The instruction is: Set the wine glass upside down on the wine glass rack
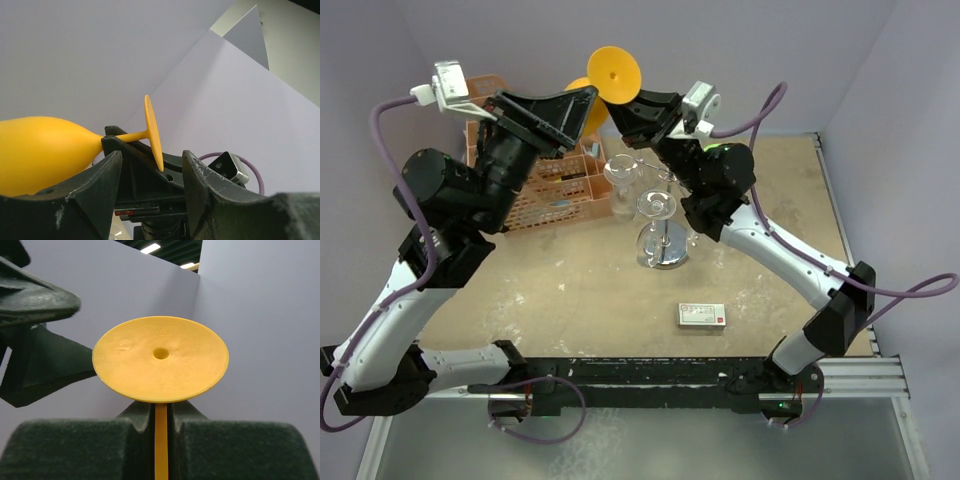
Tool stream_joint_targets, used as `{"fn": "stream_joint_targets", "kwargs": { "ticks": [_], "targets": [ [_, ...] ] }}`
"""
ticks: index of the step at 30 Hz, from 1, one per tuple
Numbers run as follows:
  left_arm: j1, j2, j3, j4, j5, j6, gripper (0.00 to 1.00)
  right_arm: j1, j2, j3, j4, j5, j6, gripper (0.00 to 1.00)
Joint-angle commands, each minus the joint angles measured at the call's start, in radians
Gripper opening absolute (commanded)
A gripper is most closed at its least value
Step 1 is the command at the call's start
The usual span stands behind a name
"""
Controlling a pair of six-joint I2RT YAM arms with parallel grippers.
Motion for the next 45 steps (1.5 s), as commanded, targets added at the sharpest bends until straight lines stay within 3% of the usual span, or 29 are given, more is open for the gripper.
{"fn": "stream_joint_targets", "kwargs": {
  "ticks": [1, 4, 7, 14, 17, 19, 22, 28, 32, 34, 39, 42, 45],
  "targets": [
    [-0.001, 0.013, 0.051, 0.011, 0.062, -0.040, 0.49, 0.003, -0.056, -0.002, 0.035, -0.105, -0.143, 0.00],
    [-0.001, 0.023, 0.060, 0.003, 0.067, -0.043, 0.49, 0.004, -0.059, -0.011, 0.033, -0.131, -0.144, 0.00],
    [-0.001, 0.023, 0.055, -0.003, 0.053, -0.047, 0.42, 0.004, -0.060, -0.020, 0.042, -0.151, -0.139, 0.00],
    [-0.001, 0.006, 0.019, 0.031, 0.018, -0.073, 0.16, 0.004, -0.069, -0.025, 0.031, -0.211, -0.136, 0.00],
    [-0.001, -0.005, -0.013, 0.073, 0.009, -0.075, 0.00, 0.003, -0.077, -0.026, 0.022, -0.234, -0.125, 0.00],
    [-0.001, -0.007, -0.015, 0.084, 0.009, -0.060, 0.00, 0.004, -0.086, -0.032, 0.019, -0.235, -0.109, 0.02],
    [-0.001, 0.000, -0.011, 0.088, 0.005, -0.037, 0.00, 0.004, -0.116, -0.052, 0.015, -0.209, -0.086, 0.29],
    [-0.001, 0.024, 0.013, 0.081, 0.002, 0.022, 0.00, 0.004, -0.241, -0.177, -0.033, -0.086, -0.049, 0.47],
    [0.000, 0.038, 0.020, 0.081, 0.000, 0.049, 0.00, 0.004, -0.330, -0.243, -0.133, -0.009, -0.028, 0.51],
    [-0.001, 0.047, 0.022, 0.078, 0.008, 0.056, 0.00, 0.003, -0.361, -0.232, -0.265, 0.059, 0.047, 0.52],
    [-0.001, 0.066, 0.021, 0.076, 0.045, 0.068, 0.00, -0.026, -0.354, -0.024, -0.664, 0.094, 0.280, 0.55],
    [-0.001, 0.086, 0.026, 0.093, 0.081, 0.051, 0.00, -0.105, -0.322, 0.084, -0.794, 0.025, 0.397, 0.55],
    [-0.001, 0.112, 0.045, 0.095, 0.101, 0.042, 0.00, -0.165, -0.311, 0.115, -0.819, -0.054, 0.464, 0.55]
  ]
}}
